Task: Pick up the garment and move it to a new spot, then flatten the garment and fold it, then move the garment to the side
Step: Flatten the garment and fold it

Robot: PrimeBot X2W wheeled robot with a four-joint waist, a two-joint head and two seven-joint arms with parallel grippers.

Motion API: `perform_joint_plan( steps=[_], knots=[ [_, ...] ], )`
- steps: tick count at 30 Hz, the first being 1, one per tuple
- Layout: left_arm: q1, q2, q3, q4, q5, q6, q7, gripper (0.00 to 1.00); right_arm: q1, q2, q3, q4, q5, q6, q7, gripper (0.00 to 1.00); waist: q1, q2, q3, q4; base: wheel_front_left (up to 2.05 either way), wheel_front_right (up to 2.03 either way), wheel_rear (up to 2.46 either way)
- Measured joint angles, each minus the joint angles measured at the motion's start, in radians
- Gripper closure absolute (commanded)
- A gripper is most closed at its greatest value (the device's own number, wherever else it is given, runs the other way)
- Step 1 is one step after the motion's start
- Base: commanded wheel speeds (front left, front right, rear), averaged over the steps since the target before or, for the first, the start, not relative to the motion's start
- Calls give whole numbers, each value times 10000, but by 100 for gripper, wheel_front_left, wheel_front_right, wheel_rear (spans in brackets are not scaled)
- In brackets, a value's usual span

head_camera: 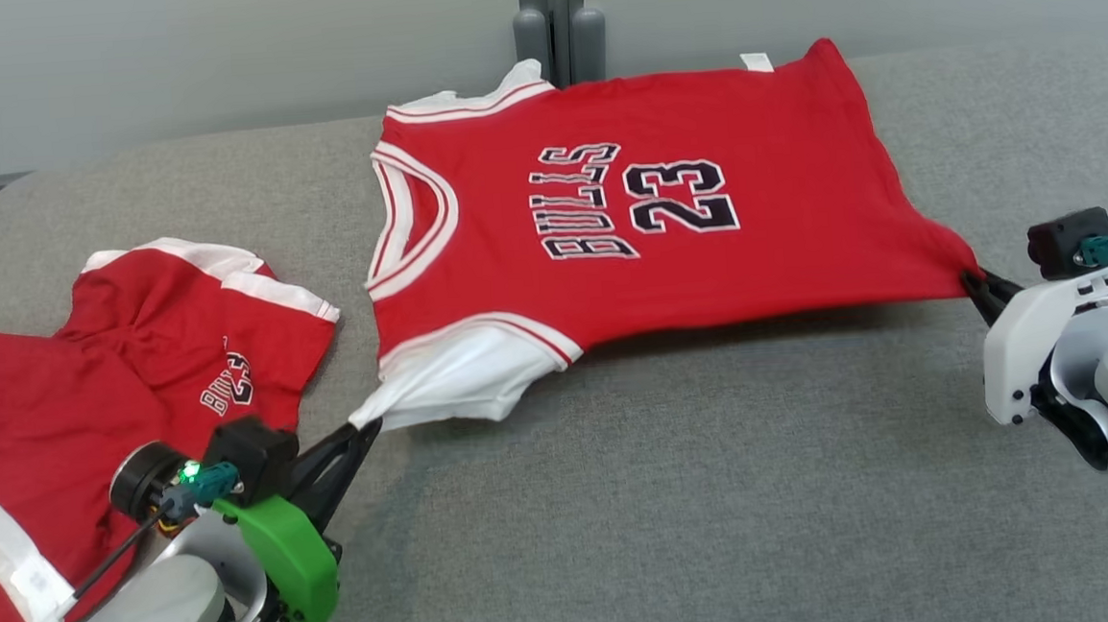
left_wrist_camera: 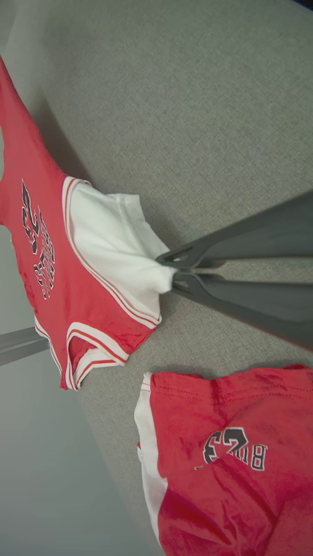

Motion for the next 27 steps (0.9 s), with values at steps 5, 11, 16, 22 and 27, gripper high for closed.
perform_joint_plan(
  steps=[5,11,16,22,27],
  knots=[
    [315,754,-669,-805,-654,0,280,100,440,-487,644,-686,1195,2,972,100,0,0,-361,-84,0,0,0],
    [1210,1392,-1239,-1829,-1789,0,531,100,1207,-1131,1342,-1958,2777,0,2322,100,0,0,-927,-238,0,0,0],
    [1562,2048,-1615,-2638,-2184,0,842,100,1501,-1768,1860,-2993,3674,0,3338,100,0,0,-1312,-414,0,0,0],
    [1738,2805,-1906,-3553,-2644,0,1400,100,1766,-2351,2268,-4021,4640,-2,4585,100,0,0,-1435,-601,0,0,0],
    [1600,2917,-1825,-3693,-2635,0,1499,100,1581,-2619,2303,-4291,4796,-2,4838,100,0,0,-1279,-584,0,0,0]
  ],
)
